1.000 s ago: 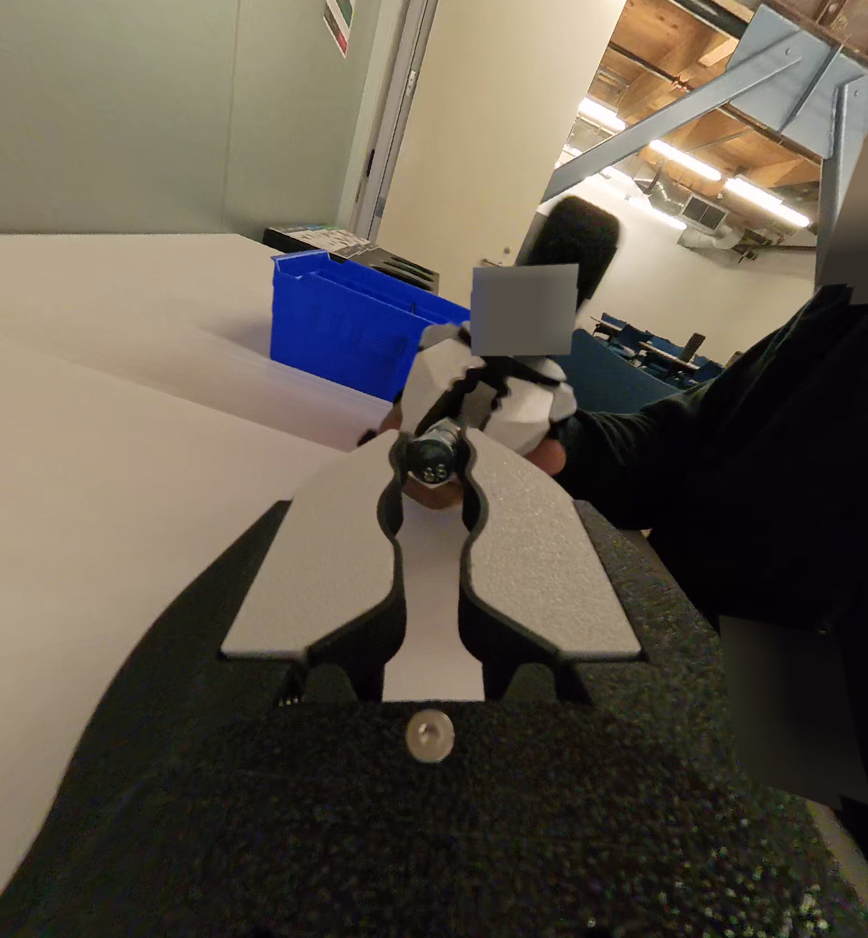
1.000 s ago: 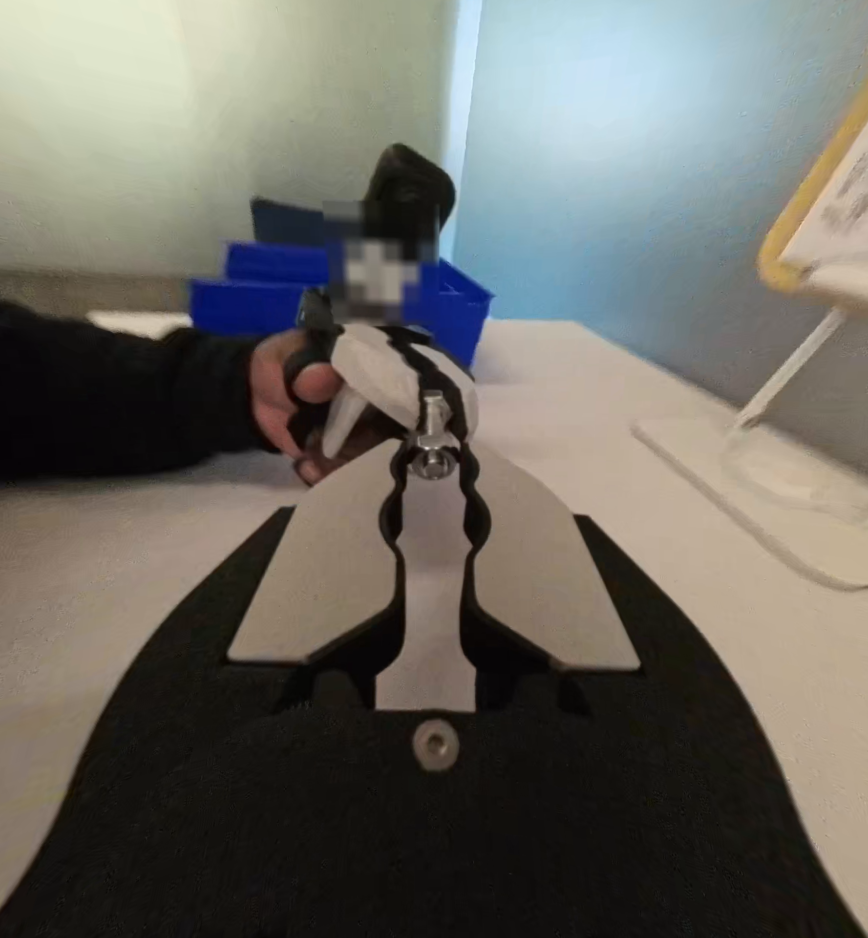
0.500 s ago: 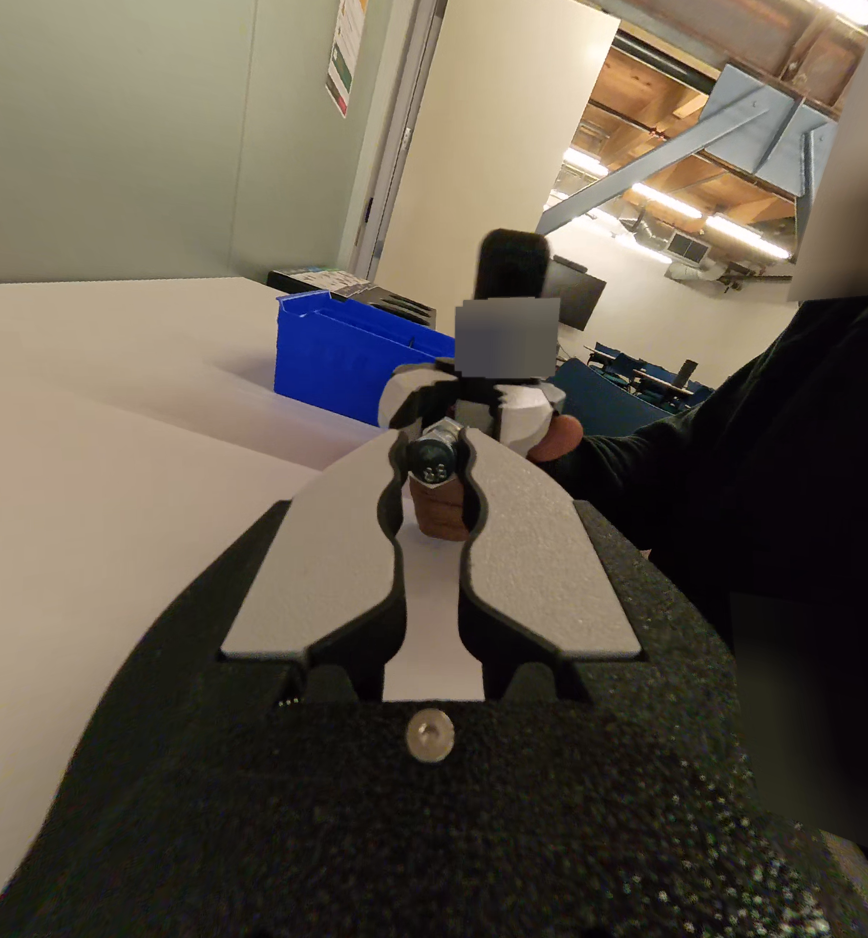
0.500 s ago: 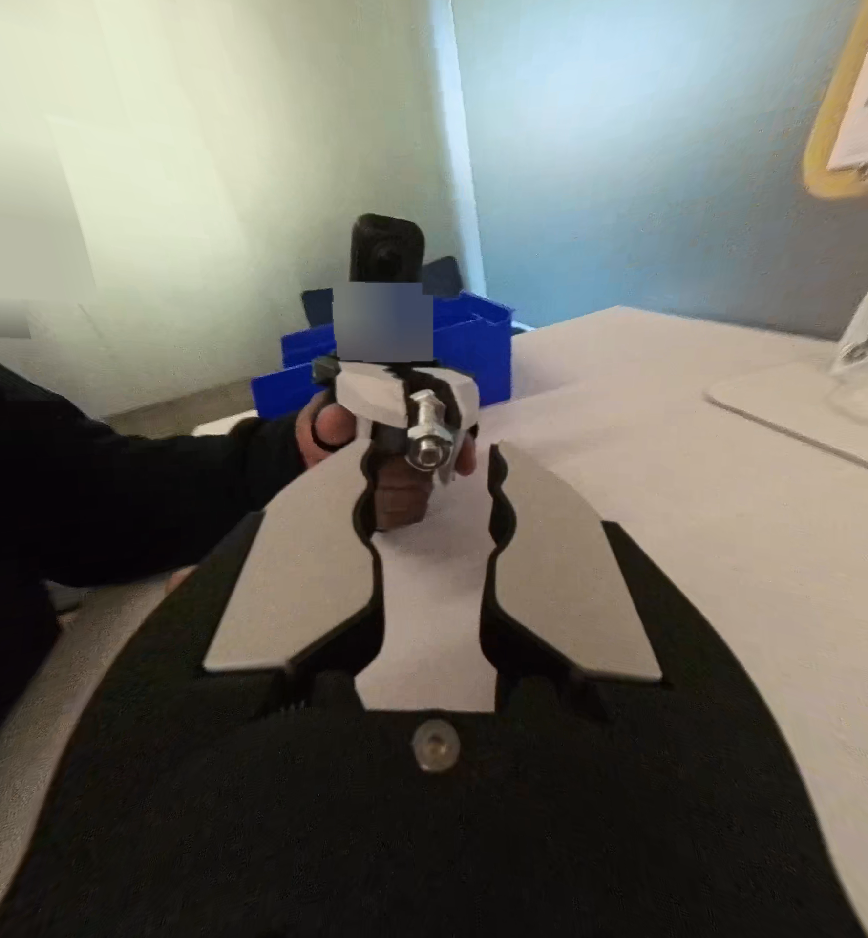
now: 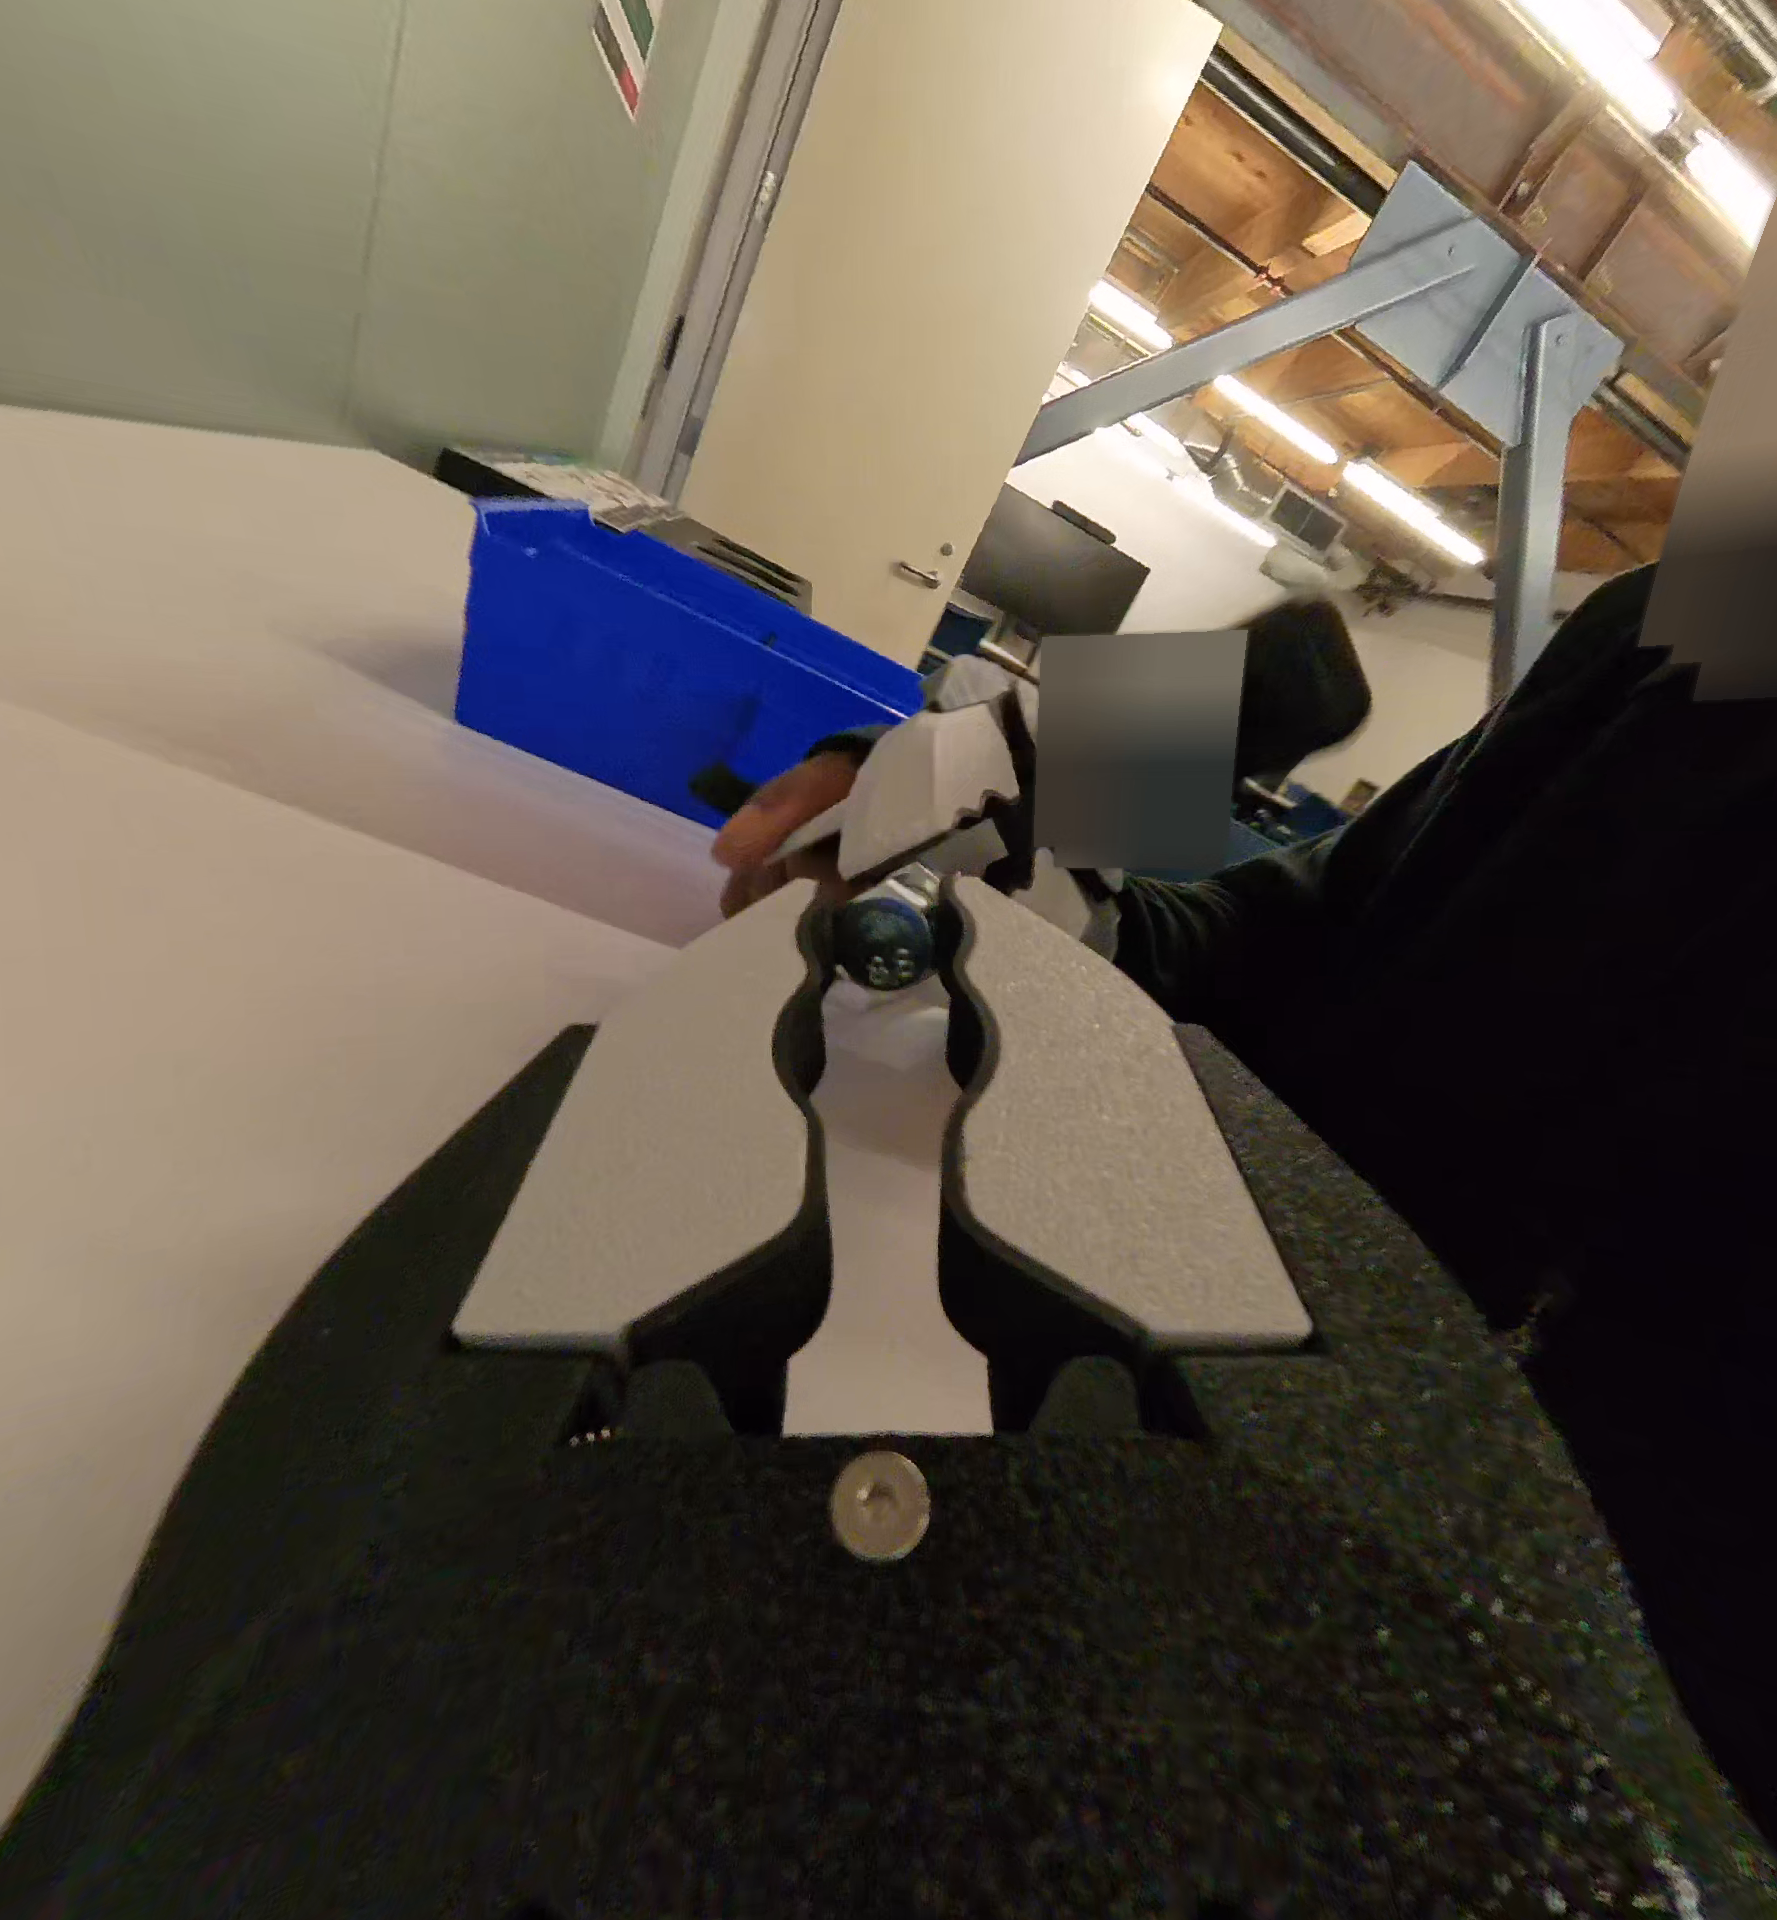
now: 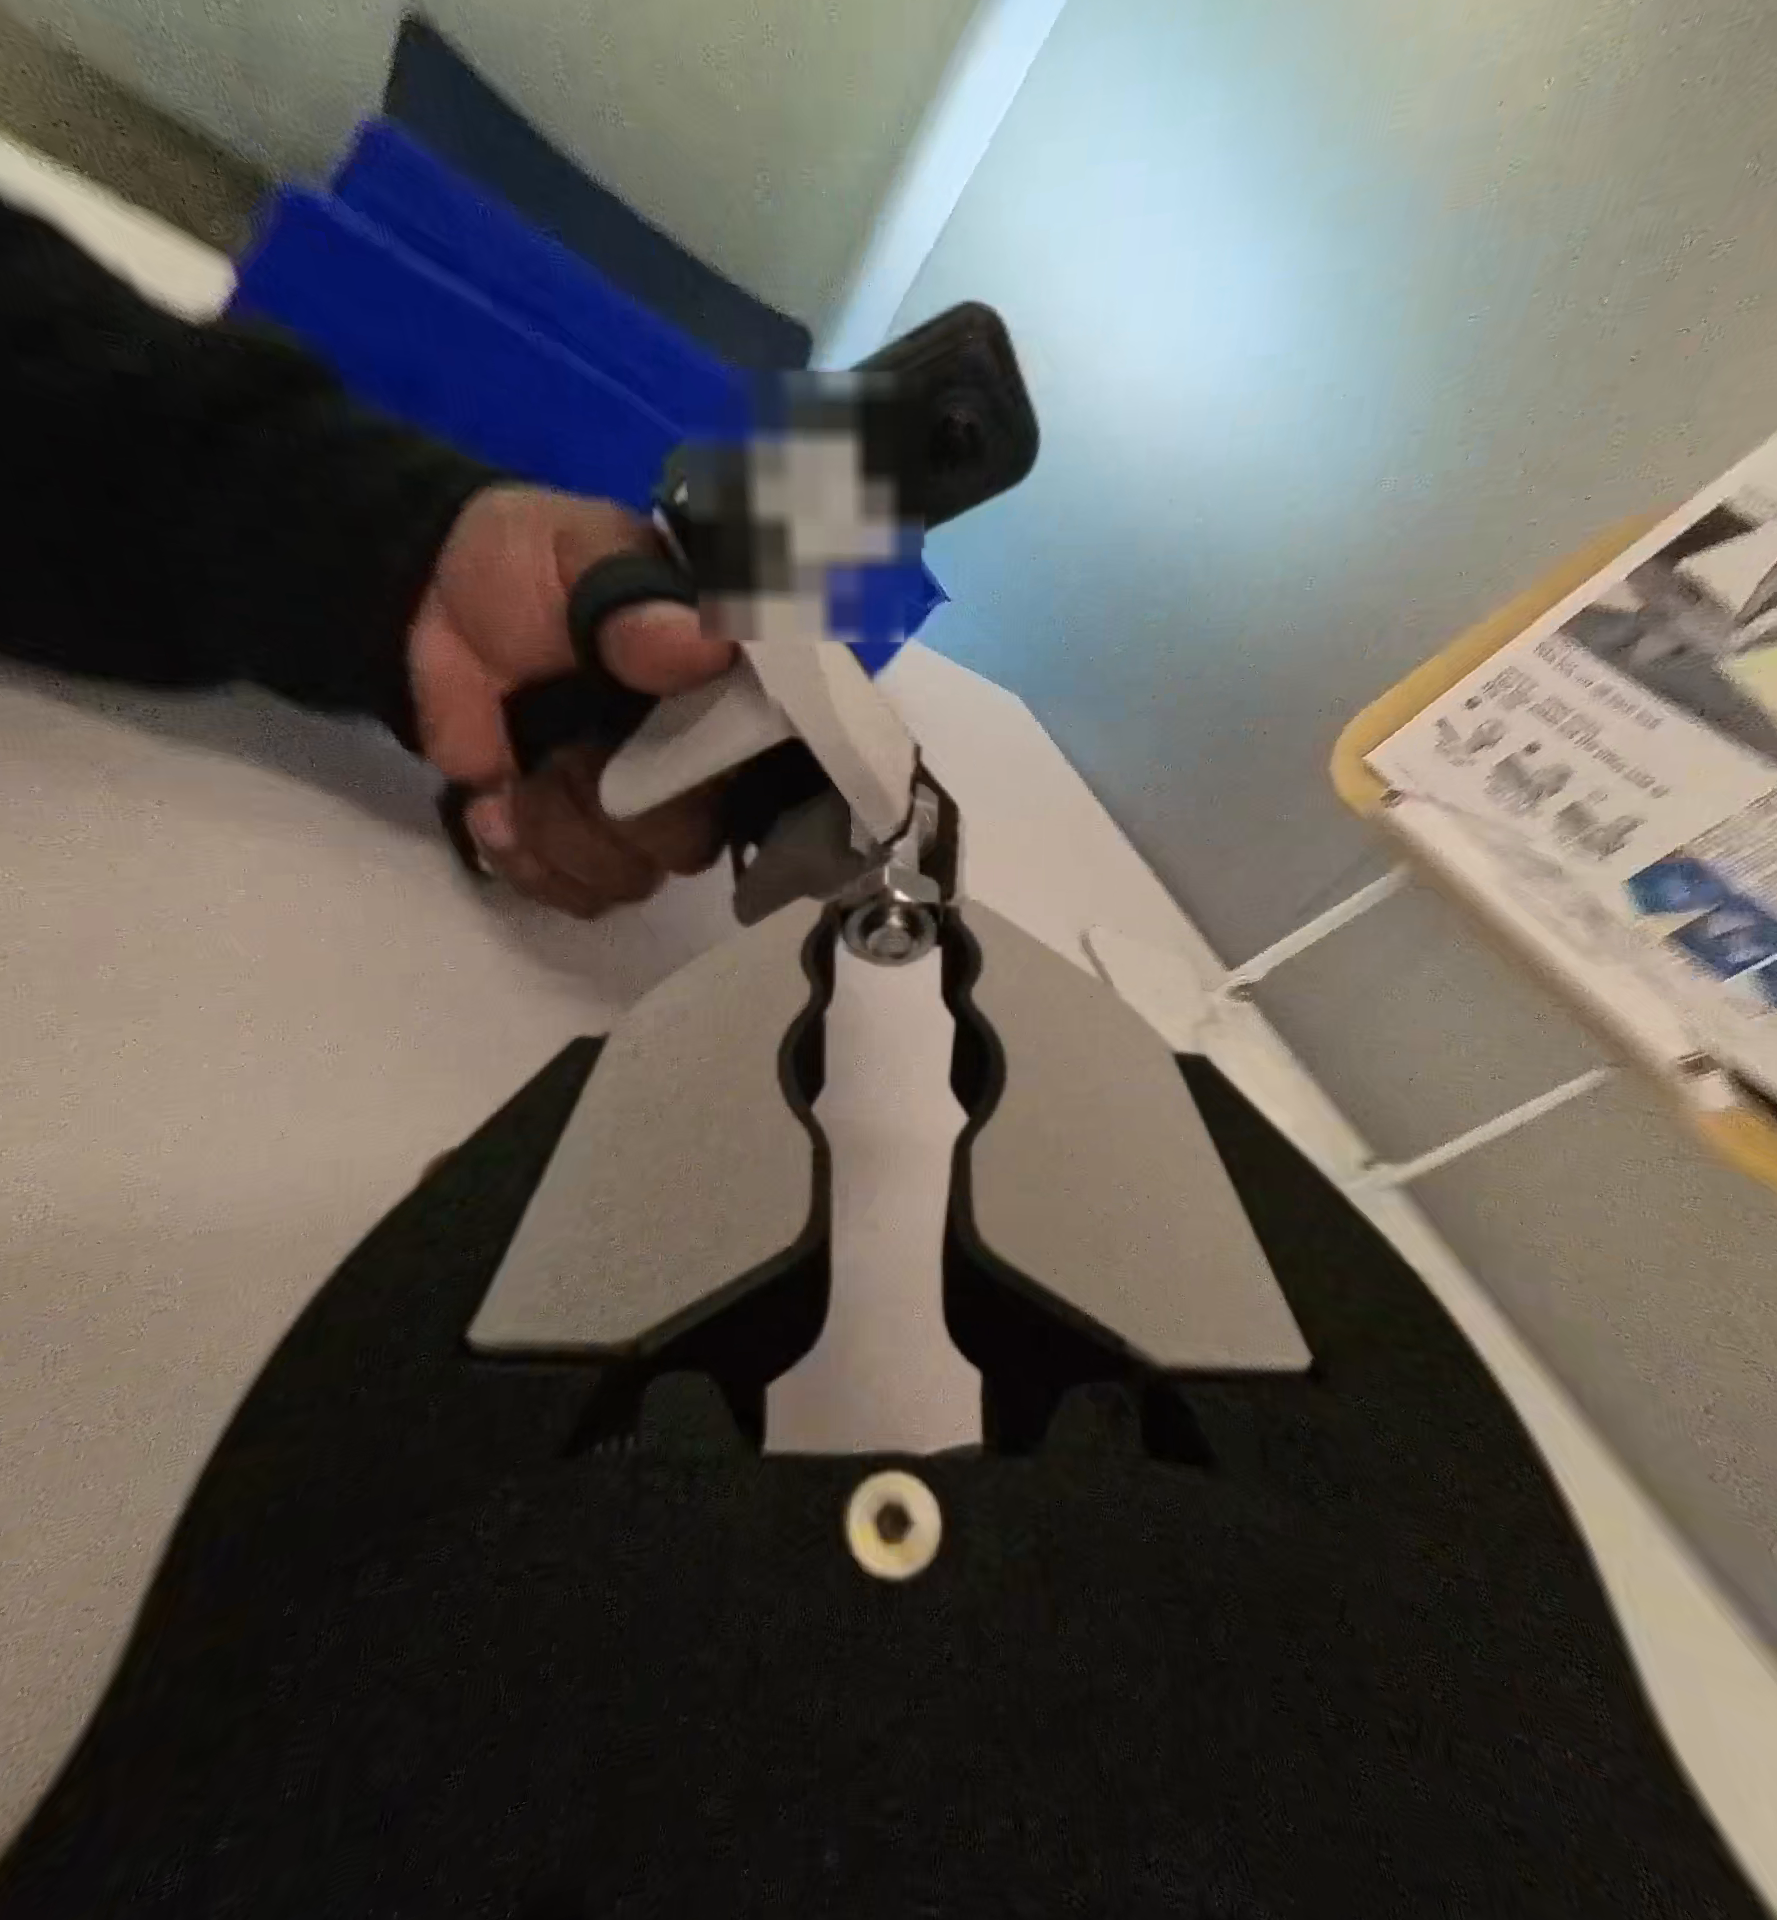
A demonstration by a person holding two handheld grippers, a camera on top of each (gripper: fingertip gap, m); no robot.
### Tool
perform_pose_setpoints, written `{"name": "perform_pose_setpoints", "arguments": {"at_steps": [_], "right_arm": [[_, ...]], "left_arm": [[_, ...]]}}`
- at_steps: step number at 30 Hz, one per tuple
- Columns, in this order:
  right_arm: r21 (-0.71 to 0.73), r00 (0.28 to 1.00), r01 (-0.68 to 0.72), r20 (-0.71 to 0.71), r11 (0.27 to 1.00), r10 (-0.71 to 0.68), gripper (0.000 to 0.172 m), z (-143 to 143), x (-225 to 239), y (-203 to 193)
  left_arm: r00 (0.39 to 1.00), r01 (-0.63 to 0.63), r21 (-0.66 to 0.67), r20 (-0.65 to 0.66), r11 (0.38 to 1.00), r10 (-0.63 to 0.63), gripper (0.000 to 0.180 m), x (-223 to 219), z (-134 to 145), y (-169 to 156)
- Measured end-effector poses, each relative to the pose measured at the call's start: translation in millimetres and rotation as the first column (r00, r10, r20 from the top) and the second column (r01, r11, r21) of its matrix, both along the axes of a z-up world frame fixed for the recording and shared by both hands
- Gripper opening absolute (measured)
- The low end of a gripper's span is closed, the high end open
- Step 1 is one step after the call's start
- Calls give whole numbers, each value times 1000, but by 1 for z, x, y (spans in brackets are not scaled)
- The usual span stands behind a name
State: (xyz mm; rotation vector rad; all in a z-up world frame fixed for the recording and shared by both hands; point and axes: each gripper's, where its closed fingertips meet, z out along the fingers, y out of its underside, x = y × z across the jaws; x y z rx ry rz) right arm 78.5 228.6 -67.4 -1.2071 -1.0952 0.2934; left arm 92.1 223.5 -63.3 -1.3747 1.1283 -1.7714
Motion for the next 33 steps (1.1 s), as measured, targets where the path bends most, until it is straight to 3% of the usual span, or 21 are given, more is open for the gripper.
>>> {"name": "perform_pose_setpoints", "arguments": {"at_steps": [3, 6, 10, 13, 16, 18, 21, 23, 27, 29, 33], "right_arm": [[-257, 966, -103, -257, 961, 35, 30, 12, 1, 3], [-445, 889, -262, -456, 856, 35, 38, 18, 2, 4], [-527, 851, -355, -525, 772, 33, 35, 15, 0, 3], [-521, 874, -326, -484, 789, 42, 19, 11, -3, 1], [-358, 947, -187, -313, 915, 71, 17, 7, -1, 0], [-115, 992, -58, -120, 992, 44, 17, 5, 0, 0], [293, 986, 47, 137, 955, -90, 18, 4, 0, -2], [339, 982, 64, 147, 939, -120, 18, 6, 0, -4], [-47, 981, -19, -195, 999, 10, 42, 25, 3, -4], [-250, 937, -141, -347, 958, 47, 49, 29, 4, -2], [-487, 844, -355, -534, 798, 50, 46, 25, 3, 0]], "left_arm": [[998, -68, 113, 10, 991, 67, 18, -1, 3, 5], [992, -125, 195, 52, 973, 117, 18, -4, 10, 9], [990, -133, 233, 82, 963, 117, 18, -7, 15, 7], [994, -109, 258, 47, 960, 101, 18, -3, 8, 3], [996, -90, 229, 35, 969, 84, 18, -2, 7, 2], [997, -77, 197, 22, 977, 74, 18, 0, 6, 1], [998, -64, 162, 18, 985, 61, 18, 2, 5, 0], [998, -65, 158, 25, 985, 62, 18, 3, 5, 0], [994, -102, 200, 51, 974, 94, 18, 0, 10, 4], [992, -117, 220, 66, 968, 105, 18, -3, 13, 5], [990, -129, 249, 87, 960, 110, 18, -5, 16, 4]]}}
